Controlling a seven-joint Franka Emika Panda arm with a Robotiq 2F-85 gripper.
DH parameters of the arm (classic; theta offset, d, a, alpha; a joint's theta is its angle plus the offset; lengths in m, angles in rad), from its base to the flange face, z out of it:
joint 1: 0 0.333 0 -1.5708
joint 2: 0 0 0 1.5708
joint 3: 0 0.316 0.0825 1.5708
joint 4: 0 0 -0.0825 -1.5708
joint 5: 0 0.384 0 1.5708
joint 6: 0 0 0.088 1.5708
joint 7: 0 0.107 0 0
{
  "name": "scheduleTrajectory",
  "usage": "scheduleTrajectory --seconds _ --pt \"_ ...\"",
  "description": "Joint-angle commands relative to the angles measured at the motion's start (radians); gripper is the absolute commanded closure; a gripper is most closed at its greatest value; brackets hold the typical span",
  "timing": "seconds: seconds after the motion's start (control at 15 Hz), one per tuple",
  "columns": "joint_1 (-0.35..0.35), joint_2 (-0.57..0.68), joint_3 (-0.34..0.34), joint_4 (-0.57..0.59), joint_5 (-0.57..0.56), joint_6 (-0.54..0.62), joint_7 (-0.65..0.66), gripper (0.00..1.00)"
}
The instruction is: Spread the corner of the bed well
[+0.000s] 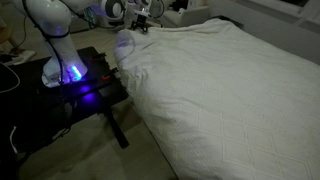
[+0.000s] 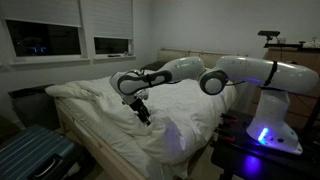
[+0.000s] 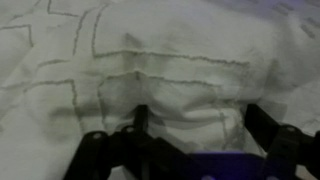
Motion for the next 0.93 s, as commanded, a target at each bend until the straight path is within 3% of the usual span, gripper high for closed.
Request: scheduleTrajectory --seconds 0.0,0.33,0.6,0.67,0.87 --pt "-0.013 0.002 0.010 -0.019 0.015 0.057 0.041 0.26" --pt "-0.037 0.004 0.056 0.002 0.066 0.170 0.013 0.66" --pt "-0.042 -0.014 0.136 0.009 0.144 0.235 -0.066 0.94" --pt "-0.035 -0.018 0.155 0.015 0.160 0.239 -0.087 0.99" --pt "-0.005 -0.029 0.213 0.007 0.202 0.261 -0.165 1.00"
